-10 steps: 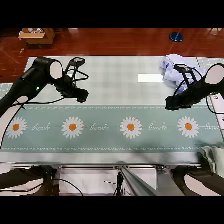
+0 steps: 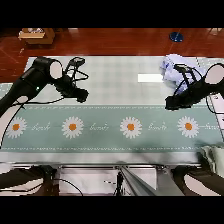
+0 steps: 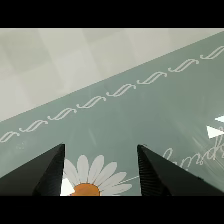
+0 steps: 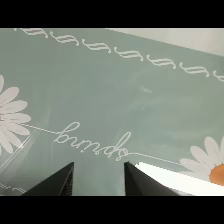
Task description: Fold the shirts.
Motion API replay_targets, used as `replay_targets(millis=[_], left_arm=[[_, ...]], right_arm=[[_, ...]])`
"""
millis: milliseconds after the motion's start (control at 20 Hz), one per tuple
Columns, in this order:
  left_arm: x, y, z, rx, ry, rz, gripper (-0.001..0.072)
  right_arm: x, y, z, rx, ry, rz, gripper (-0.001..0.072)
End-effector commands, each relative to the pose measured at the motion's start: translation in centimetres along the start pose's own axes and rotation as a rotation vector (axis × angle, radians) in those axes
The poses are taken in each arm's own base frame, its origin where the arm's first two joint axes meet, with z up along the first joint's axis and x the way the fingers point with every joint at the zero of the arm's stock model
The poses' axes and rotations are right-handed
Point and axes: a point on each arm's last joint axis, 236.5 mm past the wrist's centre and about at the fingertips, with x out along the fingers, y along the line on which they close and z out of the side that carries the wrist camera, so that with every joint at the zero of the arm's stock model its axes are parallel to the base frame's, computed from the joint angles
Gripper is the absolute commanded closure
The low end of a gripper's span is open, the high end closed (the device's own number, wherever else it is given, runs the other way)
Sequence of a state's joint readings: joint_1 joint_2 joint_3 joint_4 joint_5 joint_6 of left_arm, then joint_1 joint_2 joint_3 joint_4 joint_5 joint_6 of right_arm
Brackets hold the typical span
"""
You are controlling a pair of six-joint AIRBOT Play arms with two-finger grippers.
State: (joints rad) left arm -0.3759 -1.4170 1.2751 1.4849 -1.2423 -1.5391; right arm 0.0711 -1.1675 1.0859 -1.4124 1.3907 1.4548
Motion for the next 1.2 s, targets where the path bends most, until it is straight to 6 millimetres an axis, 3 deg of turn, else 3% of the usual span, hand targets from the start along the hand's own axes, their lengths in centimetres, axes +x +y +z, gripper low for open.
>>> replay_targets(millis=[0, 250, 450, 600, 800, 900, 1000, 1150], left_arm=[[0.0, 0.0, 0.0, 0.001, -0.001, 0.000, 0.0152], [0.0, 0.0, 0.0, 0.001, -0.002, 0.000, 0.0152], [0.0, -0.8, 0.3, -0.014, -0.012, -0.032, 0.0152], [0.1, -1.3, 0.1, -0.022, -0.001, -0.055, 0.0153], [0.8, -1.1, 0.1, -0.030, 0.009, -0.055, 0.0174], [1.3, -1.2, -0.4, -0.058, 0.042, -0.060, 0.0173], [1.4, -1.1, -0.5, -0.055, 0.045, -0.059, 0.0164], [1.2, -0.7, -0.1, -0.055, 0.030, -0.058, 0.0163]], right_arm=[[0.0, 0.0, 0.0, 0.000, 0.000, 0.000, 0.0313], [0.0, 0.0, 0.0, 0.000, -0.001, 0.000, 0.0313], [-0.2, -0.3, 2.6, 0.000, -0.110, -0.015, 0.0313], [-0.2, -0.2, 3.1, 0.012, -0.133, -0.007, 0.0313], [-1.4, -0.8, 7.9, 0.010, -0.340, -0.035, 0.0314], [-2.9, -2.5, 11.1, -0.027, -0.486, -0.116, 0.0315], [-4.9, -5.5, 13.7, -0.041, -0.615, -0.262, 0.0324], [-5.6, -12.3, 14.5, 0.140, -0.668, -0.399, 0.0319]])
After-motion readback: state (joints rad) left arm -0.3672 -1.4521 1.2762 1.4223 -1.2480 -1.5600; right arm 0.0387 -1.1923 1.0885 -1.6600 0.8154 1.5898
